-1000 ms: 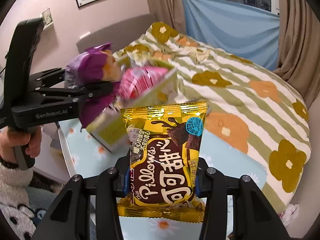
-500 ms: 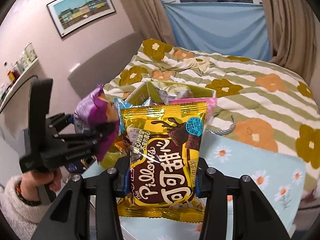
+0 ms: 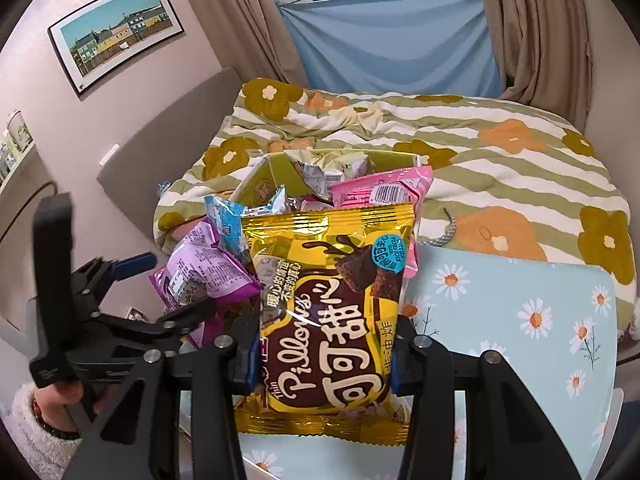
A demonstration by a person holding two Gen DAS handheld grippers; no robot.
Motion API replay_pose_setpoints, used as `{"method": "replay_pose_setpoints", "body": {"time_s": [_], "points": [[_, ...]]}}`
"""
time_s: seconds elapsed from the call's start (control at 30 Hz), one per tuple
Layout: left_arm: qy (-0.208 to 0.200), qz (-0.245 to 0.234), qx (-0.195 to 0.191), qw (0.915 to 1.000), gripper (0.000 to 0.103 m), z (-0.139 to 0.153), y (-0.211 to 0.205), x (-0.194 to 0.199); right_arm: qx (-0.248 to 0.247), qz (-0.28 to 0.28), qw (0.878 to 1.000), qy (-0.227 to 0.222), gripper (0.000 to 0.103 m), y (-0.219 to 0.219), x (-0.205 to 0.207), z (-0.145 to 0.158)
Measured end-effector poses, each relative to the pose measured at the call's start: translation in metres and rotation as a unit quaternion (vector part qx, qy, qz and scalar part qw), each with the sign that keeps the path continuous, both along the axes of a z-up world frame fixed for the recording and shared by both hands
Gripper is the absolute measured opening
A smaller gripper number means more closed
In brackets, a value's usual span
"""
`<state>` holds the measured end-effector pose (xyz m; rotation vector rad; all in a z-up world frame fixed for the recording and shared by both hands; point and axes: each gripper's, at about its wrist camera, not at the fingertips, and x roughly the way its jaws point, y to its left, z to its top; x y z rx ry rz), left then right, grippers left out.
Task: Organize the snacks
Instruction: 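Carry both bags into the yellow box and open both tools to release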
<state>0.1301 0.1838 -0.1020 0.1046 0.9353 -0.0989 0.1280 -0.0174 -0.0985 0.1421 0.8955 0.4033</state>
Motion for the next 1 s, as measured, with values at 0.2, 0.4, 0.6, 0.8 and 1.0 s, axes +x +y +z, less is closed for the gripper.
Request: {"method": "replay_pose_setpoints", "body": {"time_s": [0.2, 0.4, 0.6, 0.8, 1.0], "points": [[-0.006, 0.013, -0.011, 0.9998, 0.103, 0.013, 0.020, -0.017, -0.003, 0.009, 1.000, 0.001, 0.042, 0.016, 0.004, 0.006], [-0.010, 0.023, -0.014, 0.9996, 0.103, 0.016, 0.037, -0.013, -0.020, 0.021, 1.000, 0.007, 0.042, 0.052, 0.034, 0.009], [-0.001, 0.024, -0.008, 0.9997, 0.103, 0.008, 0.043, -0.013, -0.031, 0.029, 0.999, 0.024, 0.067, 0.071, 0.054, -0.009], [0.002, 0.036, -0.006, 0.9993, 0.103, 0.001, 0.037, -0.027, -0.031, 0.020, 0.999, 0.008, 0.103, 0.064, 0.039, -0.004], [-0.011, 0.044, 0.007, 0.9989, 0.103, 0.015, 0.018, -0.049, -0.041, 0.028, 0.999, -0.007, 0.103, 0.053, 0.017, 0.006]]}}
